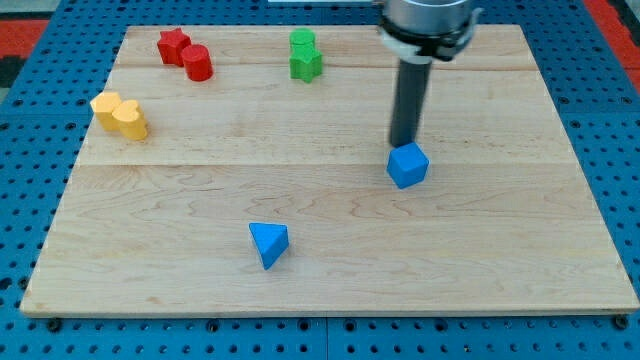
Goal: Push the blue cube to the center
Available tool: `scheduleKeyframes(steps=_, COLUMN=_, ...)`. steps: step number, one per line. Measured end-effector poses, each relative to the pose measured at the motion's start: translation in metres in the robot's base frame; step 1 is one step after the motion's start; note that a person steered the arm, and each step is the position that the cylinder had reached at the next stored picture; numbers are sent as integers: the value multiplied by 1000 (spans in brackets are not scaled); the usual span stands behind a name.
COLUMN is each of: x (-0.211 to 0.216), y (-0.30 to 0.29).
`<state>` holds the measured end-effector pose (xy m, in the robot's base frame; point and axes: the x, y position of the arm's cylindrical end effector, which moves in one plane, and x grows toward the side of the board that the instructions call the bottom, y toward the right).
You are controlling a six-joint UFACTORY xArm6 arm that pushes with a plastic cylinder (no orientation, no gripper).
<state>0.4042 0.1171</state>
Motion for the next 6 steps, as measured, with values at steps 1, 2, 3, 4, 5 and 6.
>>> scheduleKeyframes(steps=1, x=-1, y=51)
scheduleKeyframes(steps=2, x=52, y=29)
scheduleKeyframes(steps=3, x=49, y=-49)
scheduleKeyframes(steps=4, x=17, y=-71)
scheduleKeyframes(steps=5, x=21, y=-122)
scheduleKeyframes(steps=6, x=75, y=-162)
